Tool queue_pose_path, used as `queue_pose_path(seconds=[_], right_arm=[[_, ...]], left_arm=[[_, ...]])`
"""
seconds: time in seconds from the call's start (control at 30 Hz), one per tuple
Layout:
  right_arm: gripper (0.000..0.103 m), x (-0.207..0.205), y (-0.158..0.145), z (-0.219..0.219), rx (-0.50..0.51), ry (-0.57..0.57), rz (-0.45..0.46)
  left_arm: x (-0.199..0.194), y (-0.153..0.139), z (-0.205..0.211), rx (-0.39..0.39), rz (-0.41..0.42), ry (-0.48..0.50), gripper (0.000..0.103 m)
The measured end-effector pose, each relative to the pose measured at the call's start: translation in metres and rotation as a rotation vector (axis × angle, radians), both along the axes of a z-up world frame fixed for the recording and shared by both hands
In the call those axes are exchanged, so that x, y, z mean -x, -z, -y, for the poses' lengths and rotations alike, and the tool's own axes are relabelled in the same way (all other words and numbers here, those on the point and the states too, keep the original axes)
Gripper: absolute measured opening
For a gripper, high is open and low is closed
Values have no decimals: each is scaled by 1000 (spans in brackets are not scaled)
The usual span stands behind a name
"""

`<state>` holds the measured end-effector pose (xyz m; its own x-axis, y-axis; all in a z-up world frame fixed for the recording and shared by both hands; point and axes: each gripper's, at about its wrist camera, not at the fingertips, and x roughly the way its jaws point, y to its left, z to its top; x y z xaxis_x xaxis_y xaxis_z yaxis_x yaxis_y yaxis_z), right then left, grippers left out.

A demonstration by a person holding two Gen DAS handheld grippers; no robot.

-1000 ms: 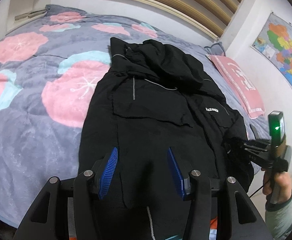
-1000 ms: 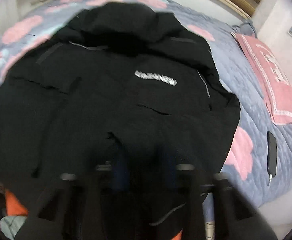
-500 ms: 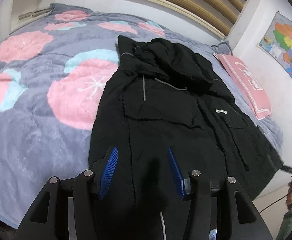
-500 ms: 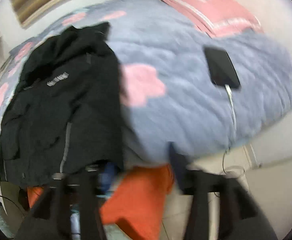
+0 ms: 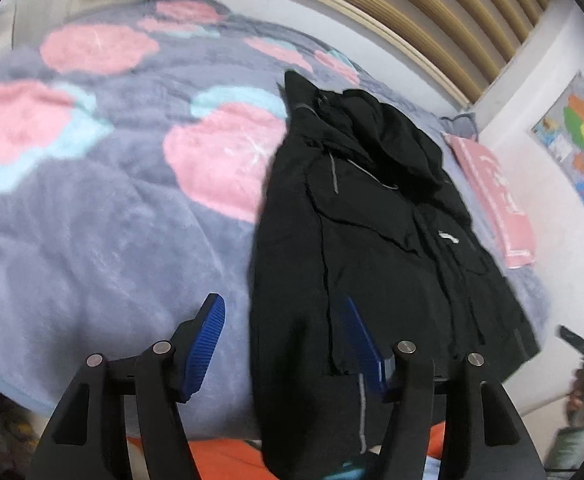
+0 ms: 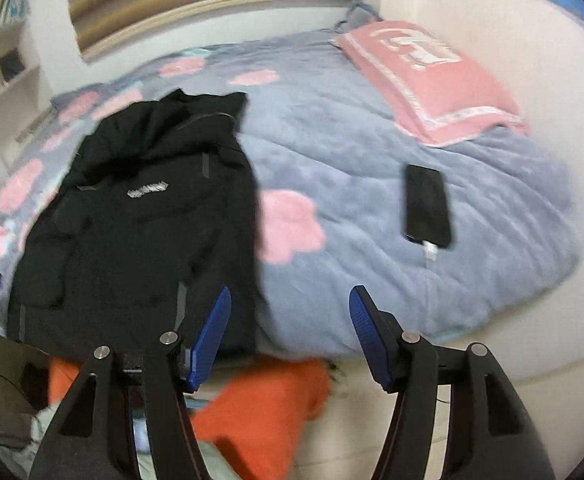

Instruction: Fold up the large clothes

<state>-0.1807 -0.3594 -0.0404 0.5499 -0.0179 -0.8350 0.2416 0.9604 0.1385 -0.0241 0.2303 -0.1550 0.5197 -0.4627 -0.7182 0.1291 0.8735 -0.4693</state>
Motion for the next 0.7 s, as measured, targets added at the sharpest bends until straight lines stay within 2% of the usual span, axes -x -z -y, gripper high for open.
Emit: queue_pose_path(seconds=[0.07, 0.17, 0.23, 0.3, 0.33, 0.37, 0.4, 0.5, 0.57, 0.7], right_arm=[[65, -23, 19, -7, -54, -36, -27], [65, -53, 57, -16, -83, -59, -103], [65, -64, 80, -17, -121, -67, -148], [65, -65, 97, -15, -182, -72, -181], [62, -64, 103, -14, -209, -81, -193], [55, -61, 107, -16, -232, -98, -200], [35, -56, 107, -20, -256, -127, -197], [33, -46, 93, -32, -241, -168, -159], [33, -44, 90, -35, -274, -183, -142], [37, -46, 100, -43, -301, -195, -168]], left_arm=[[-3, 7, 5, 25, -17, 30, 64], [-12, 25, 17, 41, -75, 56, 64], [-14, 31, 23, 19, -91, 64, 63], [-12, 28, 29, 19, -77, 92, 58], [-9, 25, 31, 36, -65, 110, 58], [-6, 20, 32, 58, -53, 131, 58], [-3, 15, 32, 85, -42, 150, 58], [3, 1, 33, 170, -4, 188, 58], [2, 0, 32, 170, 2, 177, 58], [6, 29, 18, 143, -105, 34, 58]])
